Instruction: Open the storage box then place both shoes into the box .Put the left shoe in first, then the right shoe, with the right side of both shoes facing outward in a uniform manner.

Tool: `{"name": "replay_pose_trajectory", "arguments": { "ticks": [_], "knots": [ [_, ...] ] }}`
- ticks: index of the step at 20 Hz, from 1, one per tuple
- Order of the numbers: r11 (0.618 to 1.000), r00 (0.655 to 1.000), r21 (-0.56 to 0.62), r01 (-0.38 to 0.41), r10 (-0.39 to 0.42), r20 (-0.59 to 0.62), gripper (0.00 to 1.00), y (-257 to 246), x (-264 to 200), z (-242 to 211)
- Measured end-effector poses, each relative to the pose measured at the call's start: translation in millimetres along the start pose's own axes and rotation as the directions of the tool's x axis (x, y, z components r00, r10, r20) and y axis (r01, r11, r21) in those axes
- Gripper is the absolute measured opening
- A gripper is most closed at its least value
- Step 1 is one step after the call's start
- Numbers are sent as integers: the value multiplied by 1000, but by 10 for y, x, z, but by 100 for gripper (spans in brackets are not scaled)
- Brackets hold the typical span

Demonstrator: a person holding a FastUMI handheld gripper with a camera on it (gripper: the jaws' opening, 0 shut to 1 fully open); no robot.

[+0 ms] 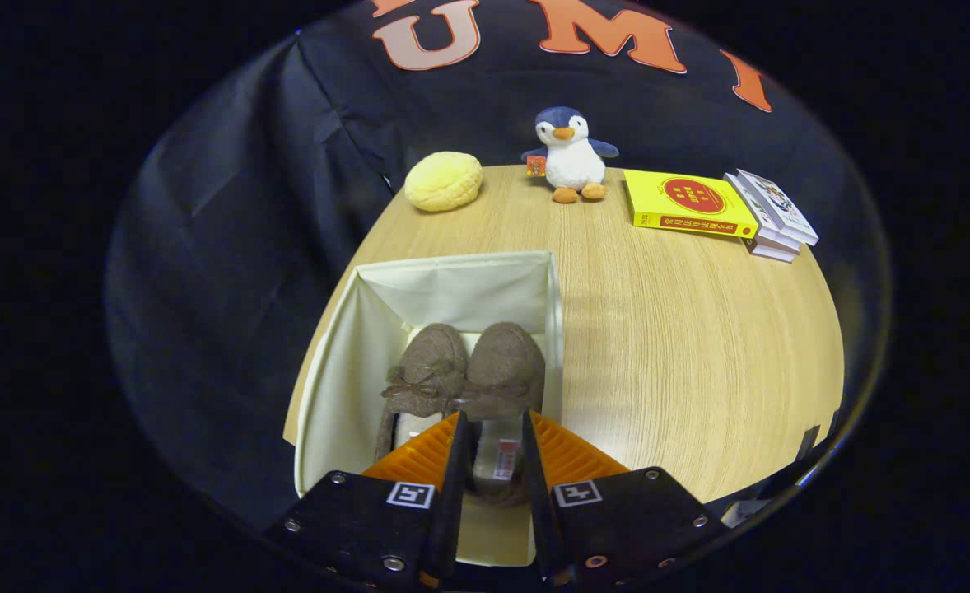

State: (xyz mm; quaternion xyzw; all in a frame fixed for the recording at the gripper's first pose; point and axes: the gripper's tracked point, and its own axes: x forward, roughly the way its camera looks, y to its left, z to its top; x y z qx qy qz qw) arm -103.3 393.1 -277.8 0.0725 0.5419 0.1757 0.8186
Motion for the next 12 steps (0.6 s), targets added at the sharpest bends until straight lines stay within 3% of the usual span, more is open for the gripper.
{"name": "replay_pose_trajectory", "arguments": {
  "ticks": [2, 6, 12],
  "knots": [
    [999, 997, 2, -51, 51, 65, 46, -90, -217, 192],
    [997, 970, -48, -58, 67, 233, 62, -491, -637, 594],
    [998, 877, -62, -12, 41, 480, 83, -1159, -1295, 1197]
  ]
}}
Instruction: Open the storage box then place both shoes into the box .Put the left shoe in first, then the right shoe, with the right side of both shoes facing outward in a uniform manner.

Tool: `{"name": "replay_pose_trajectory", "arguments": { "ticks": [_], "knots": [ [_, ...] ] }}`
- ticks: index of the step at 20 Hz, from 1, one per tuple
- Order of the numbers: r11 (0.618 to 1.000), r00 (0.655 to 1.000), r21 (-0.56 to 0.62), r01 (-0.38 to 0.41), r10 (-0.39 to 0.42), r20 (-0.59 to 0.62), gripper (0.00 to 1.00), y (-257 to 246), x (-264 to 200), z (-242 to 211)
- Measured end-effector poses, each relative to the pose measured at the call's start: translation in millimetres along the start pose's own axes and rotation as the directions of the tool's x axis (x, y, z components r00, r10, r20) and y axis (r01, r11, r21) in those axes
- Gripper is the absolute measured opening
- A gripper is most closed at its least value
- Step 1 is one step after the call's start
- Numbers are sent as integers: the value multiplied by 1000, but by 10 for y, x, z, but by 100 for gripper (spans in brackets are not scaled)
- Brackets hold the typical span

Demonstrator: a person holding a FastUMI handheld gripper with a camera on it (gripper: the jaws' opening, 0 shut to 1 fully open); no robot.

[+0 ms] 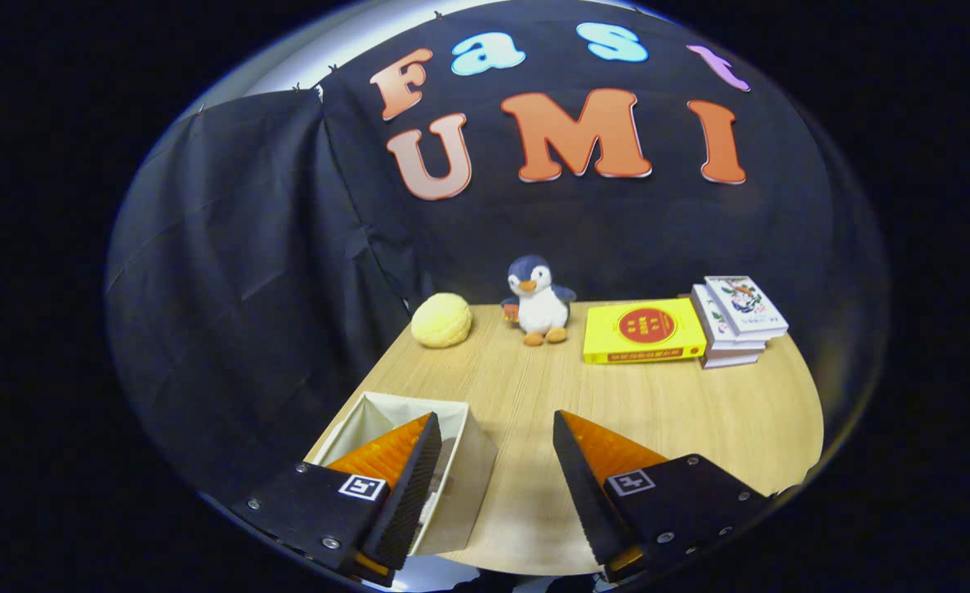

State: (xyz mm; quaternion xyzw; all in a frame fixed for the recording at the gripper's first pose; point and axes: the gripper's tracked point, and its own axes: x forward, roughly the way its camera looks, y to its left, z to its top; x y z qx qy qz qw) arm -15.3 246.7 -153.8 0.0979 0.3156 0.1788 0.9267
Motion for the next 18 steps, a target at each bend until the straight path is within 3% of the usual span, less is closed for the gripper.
{"name": "replay_pose_trajectory", "arguments": {
  "ticks": [9, 18],
  "knots": [
    [995, 949, 15, 99, -99, 300, 96, -933, -638, 916],
    [967, 807, -61, 246, -170, 565, 97, -1555, -1465, 1728]
  ]
}}
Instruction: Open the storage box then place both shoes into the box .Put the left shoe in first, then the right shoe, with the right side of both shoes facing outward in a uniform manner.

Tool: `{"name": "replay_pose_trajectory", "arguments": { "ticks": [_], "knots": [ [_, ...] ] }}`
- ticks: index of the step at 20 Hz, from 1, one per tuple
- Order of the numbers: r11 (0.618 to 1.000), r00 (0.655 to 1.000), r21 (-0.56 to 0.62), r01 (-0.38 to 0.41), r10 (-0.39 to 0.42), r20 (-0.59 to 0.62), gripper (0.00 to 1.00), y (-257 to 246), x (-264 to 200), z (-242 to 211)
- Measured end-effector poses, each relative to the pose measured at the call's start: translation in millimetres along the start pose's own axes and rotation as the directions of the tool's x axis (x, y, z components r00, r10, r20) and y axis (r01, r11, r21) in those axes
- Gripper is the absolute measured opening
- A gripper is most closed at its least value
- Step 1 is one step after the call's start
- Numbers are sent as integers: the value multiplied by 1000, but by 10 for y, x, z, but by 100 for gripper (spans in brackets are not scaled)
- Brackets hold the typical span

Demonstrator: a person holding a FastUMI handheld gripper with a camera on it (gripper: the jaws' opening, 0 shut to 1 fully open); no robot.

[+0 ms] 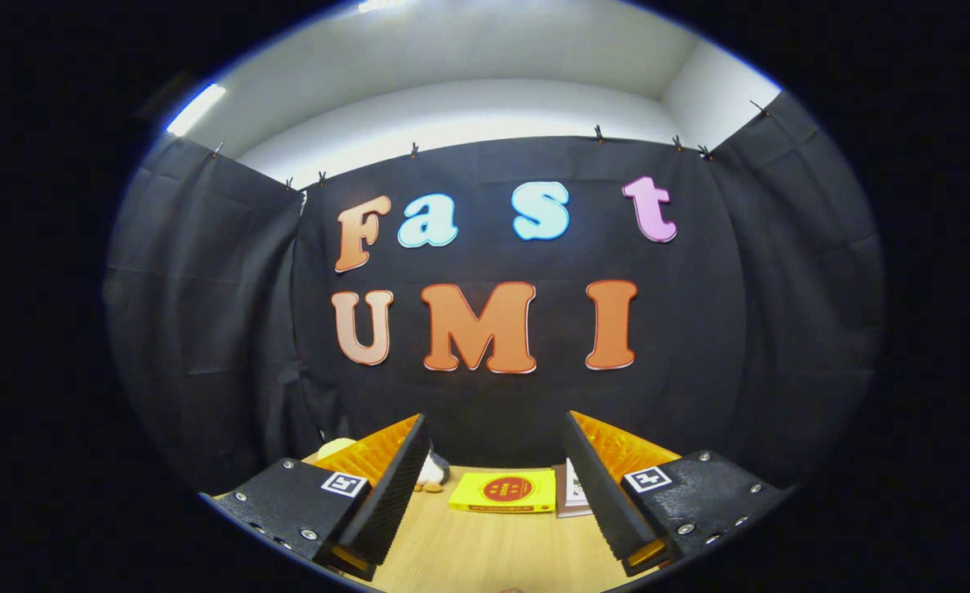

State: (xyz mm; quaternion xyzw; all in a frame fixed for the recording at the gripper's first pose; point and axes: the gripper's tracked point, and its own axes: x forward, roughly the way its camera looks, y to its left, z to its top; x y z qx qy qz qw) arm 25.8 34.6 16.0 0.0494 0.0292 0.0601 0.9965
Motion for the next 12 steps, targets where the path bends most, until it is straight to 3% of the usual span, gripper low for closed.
{"name": "replay_pose_trajectory", "arguments": {
  "ticks": [4, 12],
  "knots": [
    [1000, 998, -19, 9, -8, 61, 97, -115, -41, 203],
    [1000, 998, -2, 8, -8, 64, 98, -166, -15, 155]
  ]
}}
